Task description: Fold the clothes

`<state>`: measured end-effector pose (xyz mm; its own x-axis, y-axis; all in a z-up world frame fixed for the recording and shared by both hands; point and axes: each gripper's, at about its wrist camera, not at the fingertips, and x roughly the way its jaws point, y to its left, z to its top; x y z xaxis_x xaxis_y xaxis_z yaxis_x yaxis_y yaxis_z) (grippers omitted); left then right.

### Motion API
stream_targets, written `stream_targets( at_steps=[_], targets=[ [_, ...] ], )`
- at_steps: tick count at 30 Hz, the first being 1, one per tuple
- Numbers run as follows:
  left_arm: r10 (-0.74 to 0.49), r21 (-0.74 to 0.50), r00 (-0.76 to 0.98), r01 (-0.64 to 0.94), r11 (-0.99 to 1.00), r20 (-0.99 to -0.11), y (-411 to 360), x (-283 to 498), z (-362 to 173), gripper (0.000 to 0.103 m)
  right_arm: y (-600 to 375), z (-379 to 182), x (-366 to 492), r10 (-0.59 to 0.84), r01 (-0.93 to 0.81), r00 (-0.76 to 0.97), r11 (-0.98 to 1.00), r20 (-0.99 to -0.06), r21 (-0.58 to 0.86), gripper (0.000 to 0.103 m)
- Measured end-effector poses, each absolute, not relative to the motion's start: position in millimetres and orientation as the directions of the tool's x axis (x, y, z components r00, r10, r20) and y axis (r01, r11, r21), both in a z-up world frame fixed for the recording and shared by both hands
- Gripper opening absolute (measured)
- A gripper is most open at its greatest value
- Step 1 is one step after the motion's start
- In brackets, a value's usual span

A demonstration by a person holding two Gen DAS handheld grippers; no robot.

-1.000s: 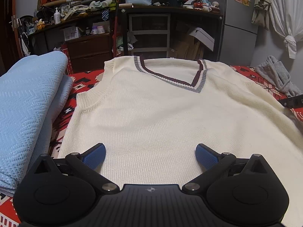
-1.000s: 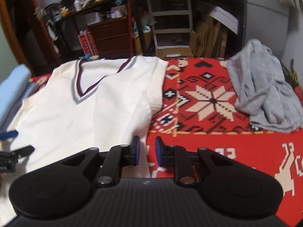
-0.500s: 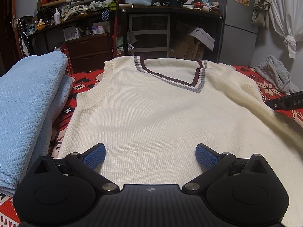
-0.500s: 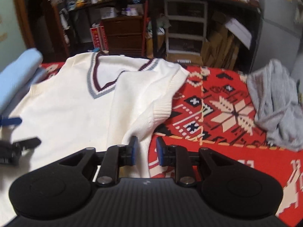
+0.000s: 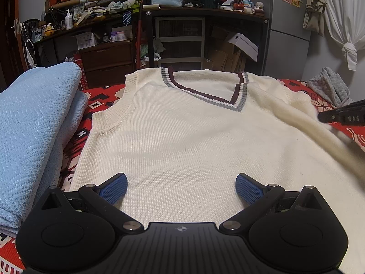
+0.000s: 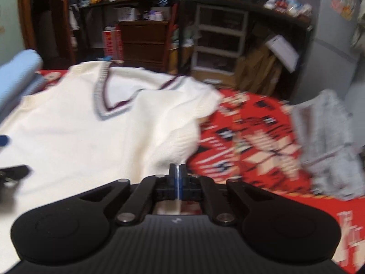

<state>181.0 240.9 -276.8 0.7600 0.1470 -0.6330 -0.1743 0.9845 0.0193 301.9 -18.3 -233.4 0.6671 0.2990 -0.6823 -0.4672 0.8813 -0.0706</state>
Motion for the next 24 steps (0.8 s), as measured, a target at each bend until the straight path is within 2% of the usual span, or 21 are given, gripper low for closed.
stream_targets(
  at_steps=[3, 6, 10, 12, 17, 20, 24],
  targets=[
    [0.147, 0.019, 0.760, -0.174, 0.984, -0.633, 240.8, 181.0, -276.9, 0.103, -46.8, -231.1, 317.3, 0.238, -0.400, 0.691, 0.913, -0.682, -0.086, 0.001],
    [0.147, 0.019, 0.760, -0.174, 0.984, -0.633, 240.8, 181.0, -276.9, 0.103, -70.9, -234.3, 329.6, 0.279, -0.383, 0.658, 0.924, -0.700, 0.008, 0.001],
    [0.147, 0.019, 0.760, -0.174, 0.984, -0.633, 240.7, 181.0, -277.0, 0.103, -98.1, -231.2, 332.3, 0.338, -0.313, 0.655, 0.936, -0.676, 0.164, 0.015],
    [0.147, 0.019, 0.760, -0.175, 0.984, -0.633, 240.6, 181.0, -277.0, 0.103, -108.0, -231.3, 331.3, 0.354, -0.293, 0.649, 0.933, -0.674, 0.208, 0.017],
    [0.147, 0.019, 0.760, -0.175, 0.984, -0.633, 240.7, 180.9, -277.0, 0.103, -103.2, -239.4, 325.6, 0.342, -0.310, 0.630, 0.934, -0.698, 0.177, 0.018],
    [0.147, 0.019, 0.760, -0.175, 0.984, -0.633, 240.6, 180.9, -276.9, 0.103, -91.6, -240.3, 328.1, 0.350, -0.331, 0.638, 0.929, -0.686, 0.166, 0.028],
    [0.147, 0.019, 0.760, -0.175, 0.984, -0.633, 240.6, 180.8, -277.0, 0.103, -77.8, -243.5, 343.2, 0.351, -0.339, 0.630, 0.927, -0.693, 0.161, 0.029]
  ],
)
